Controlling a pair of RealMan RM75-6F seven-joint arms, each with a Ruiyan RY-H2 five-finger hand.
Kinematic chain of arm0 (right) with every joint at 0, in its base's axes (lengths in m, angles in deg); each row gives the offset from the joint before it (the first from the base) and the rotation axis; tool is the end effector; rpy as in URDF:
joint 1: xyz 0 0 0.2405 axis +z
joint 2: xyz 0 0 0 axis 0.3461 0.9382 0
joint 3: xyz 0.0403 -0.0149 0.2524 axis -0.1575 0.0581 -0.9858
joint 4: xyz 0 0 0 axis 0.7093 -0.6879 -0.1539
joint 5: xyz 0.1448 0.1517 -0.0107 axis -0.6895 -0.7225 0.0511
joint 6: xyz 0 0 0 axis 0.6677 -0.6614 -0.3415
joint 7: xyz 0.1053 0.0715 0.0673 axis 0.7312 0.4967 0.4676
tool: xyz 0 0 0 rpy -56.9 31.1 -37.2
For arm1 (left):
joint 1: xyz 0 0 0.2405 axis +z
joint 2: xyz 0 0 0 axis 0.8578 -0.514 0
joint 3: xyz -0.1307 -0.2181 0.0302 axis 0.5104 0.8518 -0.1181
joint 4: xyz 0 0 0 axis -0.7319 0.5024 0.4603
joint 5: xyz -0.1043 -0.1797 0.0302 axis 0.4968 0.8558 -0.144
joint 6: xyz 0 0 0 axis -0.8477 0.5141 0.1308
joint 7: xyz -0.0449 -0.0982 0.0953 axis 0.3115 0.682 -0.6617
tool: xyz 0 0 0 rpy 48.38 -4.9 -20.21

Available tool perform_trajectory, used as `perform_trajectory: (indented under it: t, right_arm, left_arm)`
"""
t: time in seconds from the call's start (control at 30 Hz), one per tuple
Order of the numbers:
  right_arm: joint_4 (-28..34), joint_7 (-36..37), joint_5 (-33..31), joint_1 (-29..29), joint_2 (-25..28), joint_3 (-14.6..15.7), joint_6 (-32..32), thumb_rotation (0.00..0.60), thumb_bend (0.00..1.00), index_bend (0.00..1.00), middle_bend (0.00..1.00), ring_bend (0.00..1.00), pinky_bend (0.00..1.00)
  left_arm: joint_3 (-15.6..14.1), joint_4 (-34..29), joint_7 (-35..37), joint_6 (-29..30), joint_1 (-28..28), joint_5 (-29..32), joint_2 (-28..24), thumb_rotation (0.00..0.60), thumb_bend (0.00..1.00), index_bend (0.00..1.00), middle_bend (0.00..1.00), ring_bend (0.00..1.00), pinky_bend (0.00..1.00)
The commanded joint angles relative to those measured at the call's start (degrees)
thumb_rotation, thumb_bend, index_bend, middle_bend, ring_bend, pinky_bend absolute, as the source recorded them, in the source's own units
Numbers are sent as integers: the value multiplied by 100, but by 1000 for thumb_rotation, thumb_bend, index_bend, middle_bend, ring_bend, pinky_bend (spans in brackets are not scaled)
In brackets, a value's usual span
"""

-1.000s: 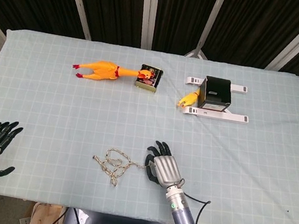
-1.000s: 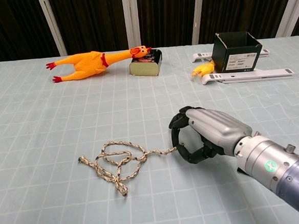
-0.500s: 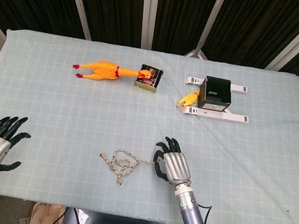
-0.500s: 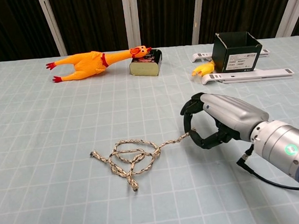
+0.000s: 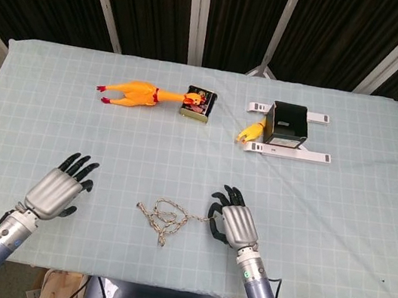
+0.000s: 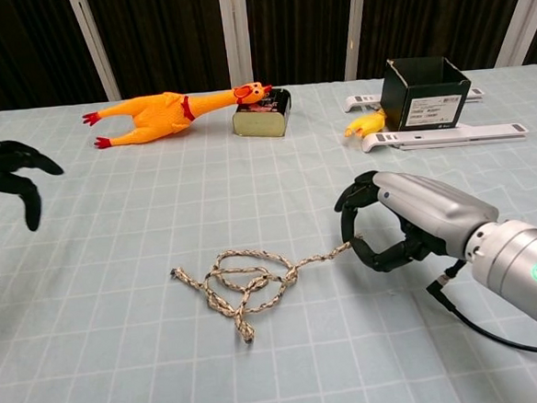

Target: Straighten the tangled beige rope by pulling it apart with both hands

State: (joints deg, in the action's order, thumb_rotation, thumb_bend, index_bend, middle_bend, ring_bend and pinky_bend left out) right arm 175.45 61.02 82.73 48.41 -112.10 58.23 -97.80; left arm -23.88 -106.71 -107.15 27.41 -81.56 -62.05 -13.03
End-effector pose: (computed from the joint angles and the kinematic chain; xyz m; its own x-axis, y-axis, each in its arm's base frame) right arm -0.1476 -0.2613 -0.0690 0.1498 -0.3135 0.9377 -0.9655 -0.2507 0.0704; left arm -0.2028 0.2380 0.0579 0.6822 0.1730 0.7104 0.6991 -0.4387 -0.5646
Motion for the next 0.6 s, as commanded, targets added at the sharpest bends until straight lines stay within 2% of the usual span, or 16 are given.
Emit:
perform_trajectory:
  t: [0.03,0.3,0.6]
  right_arm:
    - [16,18,-9,-12,27,0,-7,600,561,606,258,36,0]
    - [87,43,-27,-30,121,-18,-24,600,562,607,258,36,0]
    - [120,36,-45,-38,161,2,-18,600,562,607,258,36,0]
  left_arm:
    - [74,247,-380,-251,-306,296,563,600,279,448,95,0,0]
    - [148,706,-657,-253,-578,534,1455,600,314,462,98,0,0]
    - [239,1072,-949,-136,-806,883,2236,600,395,472,103,0,0]
